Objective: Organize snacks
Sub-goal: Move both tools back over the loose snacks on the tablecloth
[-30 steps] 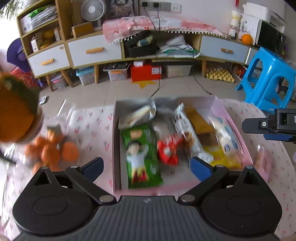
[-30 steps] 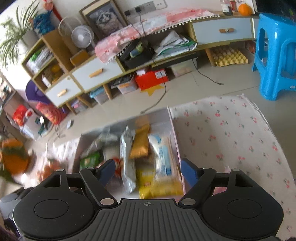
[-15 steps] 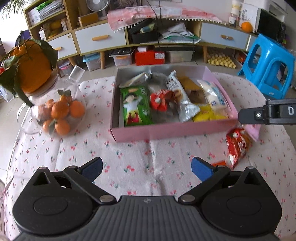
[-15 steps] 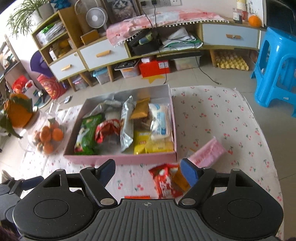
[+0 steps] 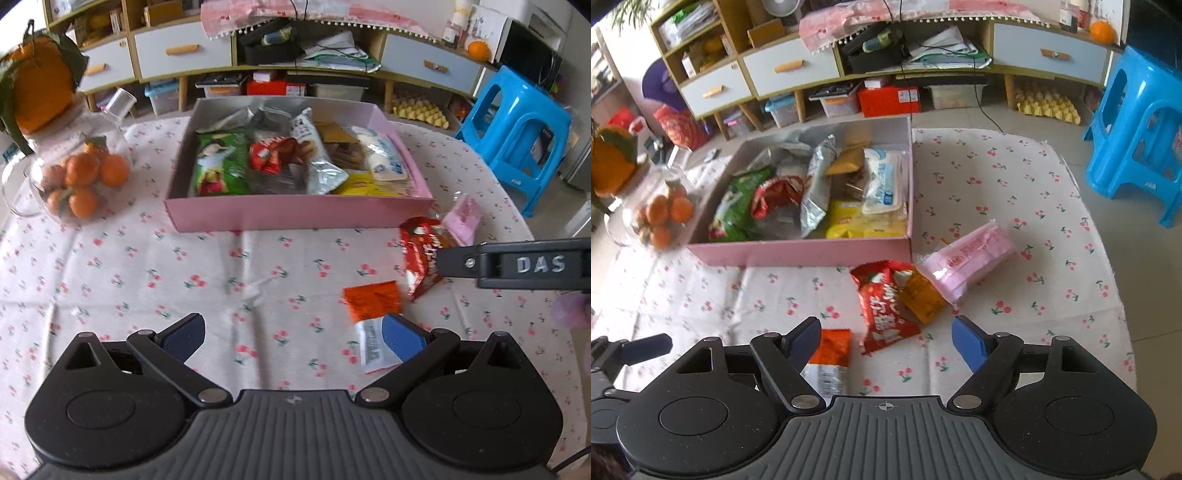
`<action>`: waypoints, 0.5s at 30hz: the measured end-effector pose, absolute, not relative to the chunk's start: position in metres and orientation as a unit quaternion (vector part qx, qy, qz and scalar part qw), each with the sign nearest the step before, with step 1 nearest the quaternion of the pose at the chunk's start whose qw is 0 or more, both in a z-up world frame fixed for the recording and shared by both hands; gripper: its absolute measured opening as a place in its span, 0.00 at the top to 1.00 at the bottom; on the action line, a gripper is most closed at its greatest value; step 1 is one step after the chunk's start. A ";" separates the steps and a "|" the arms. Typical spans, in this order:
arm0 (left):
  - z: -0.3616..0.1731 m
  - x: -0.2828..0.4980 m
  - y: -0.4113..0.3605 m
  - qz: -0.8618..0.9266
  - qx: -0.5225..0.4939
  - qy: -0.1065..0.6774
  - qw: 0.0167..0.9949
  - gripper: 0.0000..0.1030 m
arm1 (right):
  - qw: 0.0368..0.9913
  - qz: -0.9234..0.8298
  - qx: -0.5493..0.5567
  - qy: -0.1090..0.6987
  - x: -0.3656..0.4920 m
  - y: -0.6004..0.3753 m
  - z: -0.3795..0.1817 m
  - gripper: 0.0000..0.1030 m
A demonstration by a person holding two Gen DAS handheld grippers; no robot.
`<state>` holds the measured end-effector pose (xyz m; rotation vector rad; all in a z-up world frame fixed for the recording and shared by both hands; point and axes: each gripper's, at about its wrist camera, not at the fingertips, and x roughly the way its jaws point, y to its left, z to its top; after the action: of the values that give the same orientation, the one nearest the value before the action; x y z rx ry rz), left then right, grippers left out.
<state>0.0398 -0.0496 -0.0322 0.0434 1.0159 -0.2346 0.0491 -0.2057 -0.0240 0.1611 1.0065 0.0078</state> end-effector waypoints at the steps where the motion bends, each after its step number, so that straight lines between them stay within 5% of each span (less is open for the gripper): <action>1: -0.035 0.040 -0.052 -0.113 0.020 0.489 0.864 0.01 | 0.873 0.001 0.074 0.482 0.049 -0.207 -0.026 0.23; 9: -0.056 0.035 -0.079 -0.124 0.029 0.496 0.859 0.01 | 0.873 -0.021 0.061 0.483 0.057 -0.223 -0.042 0.23; 15: -0.067 0.035 -0.098 -0.142 0.024 0.491 0.859 0.08 | 0.859 0.024 0.156 0.487 0.063 -0.239 -0.051 0.23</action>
<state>0.0349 -0.0975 -0.0665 0.0499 1.0299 -0.2985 0.0629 -0.2393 -0.0506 0.3266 1.0235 0.0514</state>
